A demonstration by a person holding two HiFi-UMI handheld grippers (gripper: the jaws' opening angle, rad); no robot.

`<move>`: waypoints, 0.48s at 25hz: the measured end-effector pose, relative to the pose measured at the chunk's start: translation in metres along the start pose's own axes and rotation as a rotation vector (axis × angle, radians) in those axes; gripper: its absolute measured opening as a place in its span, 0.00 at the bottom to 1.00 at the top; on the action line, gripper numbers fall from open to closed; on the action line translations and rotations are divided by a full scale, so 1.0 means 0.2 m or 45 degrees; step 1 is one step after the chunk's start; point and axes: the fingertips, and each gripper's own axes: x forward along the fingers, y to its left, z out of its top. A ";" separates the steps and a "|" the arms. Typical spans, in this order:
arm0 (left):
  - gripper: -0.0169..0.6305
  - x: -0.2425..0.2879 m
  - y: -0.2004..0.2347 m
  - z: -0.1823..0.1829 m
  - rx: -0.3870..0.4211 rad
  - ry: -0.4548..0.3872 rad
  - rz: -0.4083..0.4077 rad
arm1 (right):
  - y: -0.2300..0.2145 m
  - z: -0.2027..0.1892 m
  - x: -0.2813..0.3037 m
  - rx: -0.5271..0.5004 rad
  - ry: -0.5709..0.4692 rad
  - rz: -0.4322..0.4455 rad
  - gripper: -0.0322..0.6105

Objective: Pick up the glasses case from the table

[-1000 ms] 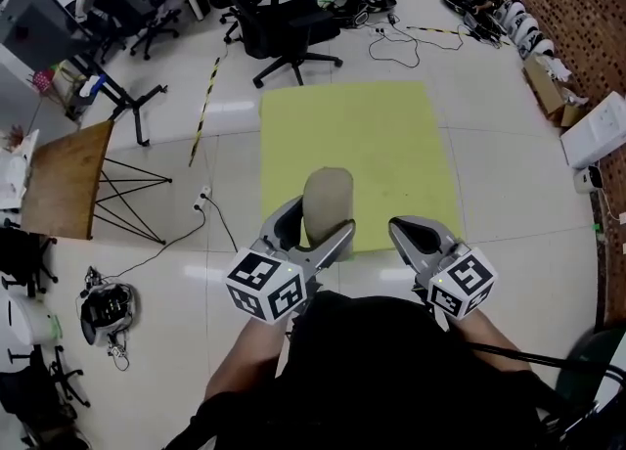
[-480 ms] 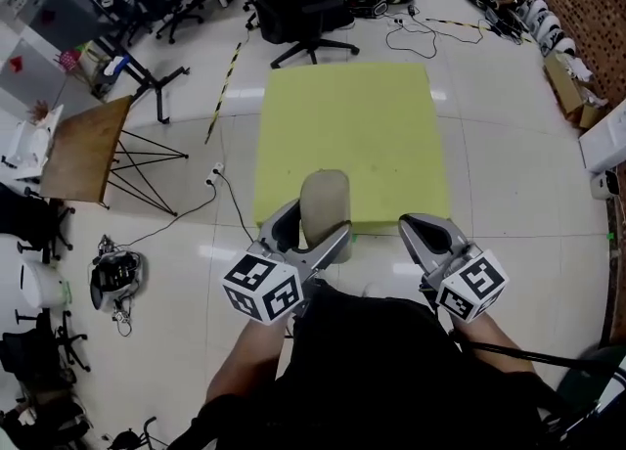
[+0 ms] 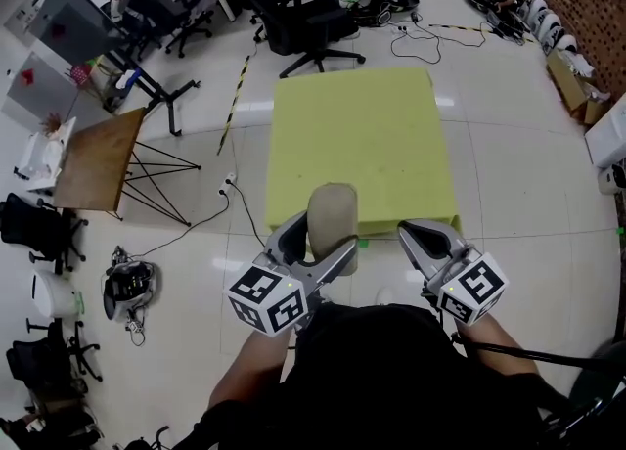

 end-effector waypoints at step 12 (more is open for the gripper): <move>0.63 -0.28 0.26 -0.08 -0.008 0.061 -0.003 | 0.23 -0.04 0.20 0.050 -0.014 -0.085 0.05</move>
